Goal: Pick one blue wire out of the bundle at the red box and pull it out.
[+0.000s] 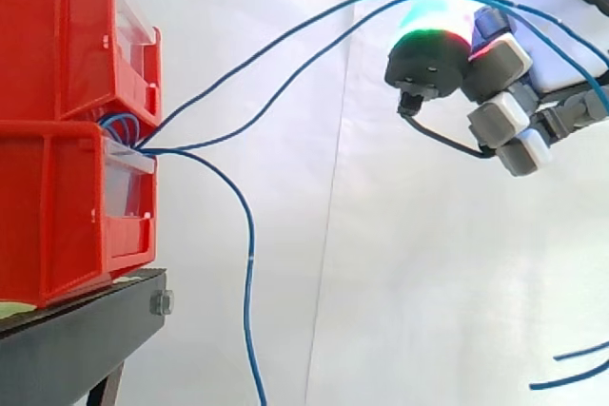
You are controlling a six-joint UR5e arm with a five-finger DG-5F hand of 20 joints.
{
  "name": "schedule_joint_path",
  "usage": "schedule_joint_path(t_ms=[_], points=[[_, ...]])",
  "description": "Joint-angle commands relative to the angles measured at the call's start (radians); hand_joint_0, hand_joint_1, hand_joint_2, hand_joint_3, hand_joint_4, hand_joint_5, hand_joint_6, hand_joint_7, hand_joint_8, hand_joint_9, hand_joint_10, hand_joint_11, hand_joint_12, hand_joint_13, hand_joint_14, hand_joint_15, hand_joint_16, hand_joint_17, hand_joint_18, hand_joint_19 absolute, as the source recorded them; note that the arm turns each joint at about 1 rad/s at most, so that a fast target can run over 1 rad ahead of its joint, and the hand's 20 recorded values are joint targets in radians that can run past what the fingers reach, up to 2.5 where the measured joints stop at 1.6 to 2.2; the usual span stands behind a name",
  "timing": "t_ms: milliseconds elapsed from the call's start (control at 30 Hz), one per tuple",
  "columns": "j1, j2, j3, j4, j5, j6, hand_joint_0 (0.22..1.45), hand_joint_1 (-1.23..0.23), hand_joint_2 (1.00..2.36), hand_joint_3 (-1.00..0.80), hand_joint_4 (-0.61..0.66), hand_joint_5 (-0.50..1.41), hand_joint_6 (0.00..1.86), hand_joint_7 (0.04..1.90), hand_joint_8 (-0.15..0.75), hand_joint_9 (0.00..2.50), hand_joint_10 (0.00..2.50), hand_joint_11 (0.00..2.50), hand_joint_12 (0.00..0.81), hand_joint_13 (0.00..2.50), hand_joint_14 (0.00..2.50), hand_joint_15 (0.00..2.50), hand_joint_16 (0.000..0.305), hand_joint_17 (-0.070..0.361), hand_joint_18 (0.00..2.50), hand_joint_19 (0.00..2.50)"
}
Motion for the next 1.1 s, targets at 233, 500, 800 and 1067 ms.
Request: schedule_joint_path(t_ms=[233, 500, 800, 1067], points=[[-0.001, 0.000, 0.000, -0.009, -0.002, 0.004, 0.61, -0.79, 1.01, -0.30, 0.17, -0.14, 0.93, 0.99, 0.362, 1.06, 0.01, 0.80, 0.438, 0.96, 0.02, 0.58, 0.051, 0.116, 0.91, 0.56], [-0.001, 0.000, 0.000, -0.010, -0.002, 0.004, 0.65, -0.86, 1.01, -0.36, 0.16, -0.17, 0.95, 0.92, 0.347, 1.00, 0.01, 0.80, 0.434, 0.95, 0.02, 0.57, 0.051, 0.115, 0.92, 0.54], [0.000, 0.000, 0.000, -0.009, -0.006, 0.004, 0.60, -0.91, 1.00, -0.50, 0.20, -0.19, 0.95, 0.85, 0.345, 0.94, 0.01, 0.80, 0.434, 0.92, 0.02, 0.57, 0.052, 0.118, 0.90, 0.52], [-0.001, 0.000, 0.000, -0.009, -0.006, 0.004, 0.49, -0.65, 1.00, -0.50, 0.21, -0.14, 0.92, 0.93, 0.384, 1.07, 0.01, 0.78, 0.462, 0.96, 0.02, 0.57, 0.057, 0.129, 0.93, 0.55]])
